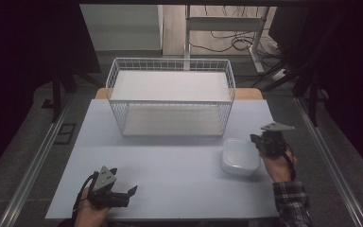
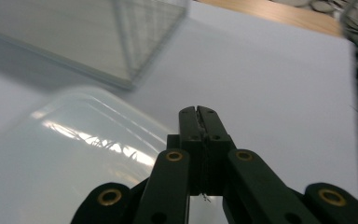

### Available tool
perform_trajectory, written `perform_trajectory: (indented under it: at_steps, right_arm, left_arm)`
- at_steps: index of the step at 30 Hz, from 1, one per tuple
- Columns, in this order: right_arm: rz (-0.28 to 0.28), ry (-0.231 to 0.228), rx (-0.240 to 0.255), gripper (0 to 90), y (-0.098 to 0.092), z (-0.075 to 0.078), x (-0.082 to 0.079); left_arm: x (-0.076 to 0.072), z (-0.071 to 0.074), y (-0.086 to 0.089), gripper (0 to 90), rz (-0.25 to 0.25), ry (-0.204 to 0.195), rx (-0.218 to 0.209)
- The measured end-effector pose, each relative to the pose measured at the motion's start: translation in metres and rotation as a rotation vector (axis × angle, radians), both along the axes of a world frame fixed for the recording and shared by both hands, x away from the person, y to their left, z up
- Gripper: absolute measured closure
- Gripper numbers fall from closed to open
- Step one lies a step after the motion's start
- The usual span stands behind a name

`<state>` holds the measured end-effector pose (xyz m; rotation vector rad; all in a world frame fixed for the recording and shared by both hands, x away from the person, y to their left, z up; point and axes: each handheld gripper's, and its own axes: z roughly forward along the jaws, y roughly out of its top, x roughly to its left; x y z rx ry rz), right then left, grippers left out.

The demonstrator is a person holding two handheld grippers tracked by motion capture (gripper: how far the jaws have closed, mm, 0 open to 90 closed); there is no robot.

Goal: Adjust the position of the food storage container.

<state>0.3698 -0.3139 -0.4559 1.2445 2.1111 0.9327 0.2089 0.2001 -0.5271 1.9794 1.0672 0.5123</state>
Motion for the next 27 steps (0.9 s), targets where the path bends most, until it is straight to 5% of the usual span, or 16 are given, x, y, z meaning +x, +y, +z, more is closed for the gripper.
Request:
perform_trajectory:
  at_steps: [1, 3, 7, 11, 14, 27]
  right_arm:
    - [-0.053, -0.02, 0.001, 89.0, -0.019, -0.003, -0.01]
    - [-0.083, -0.028, -0.005, 89.0, -0.027, -0.005, -0.015]
    - [-0.121, 0.027, 0.045, 88.9, -0.045, -0.019, -0.022]
    - [-0.081, 0.078, 0.081, 88.8, -0.037, -0.027, -0.017]
    - [-0.038, 0.107, 0.06, 88.9, -0.023, -0.032, -0.016]
    - [0.116, 0.131, 0.049, 88.9, 0.029, -0.035, -0.024]
  left_arm:
    - [0.0, 0.0, 0.0, 3.7, -0.001, -0.003, 0.004]
    - [0.0, 0.0, 0.0, 4.0, 0.0, -0.006, 0.006]
    - [0.001, -0.001, 0.001, 4.5, -0.001, -0.019, 0.01]
    - [0.001, -0.001, 0.0, 4.6, -0.011, -0.027, 0.017]
    - [0.001, -0.002, 0.001, 4.1, -0.012, -0.028, 0.005]
    - [0.002, -0.002, 0.001, 3.7, -0.021, -0.012, -0.001]
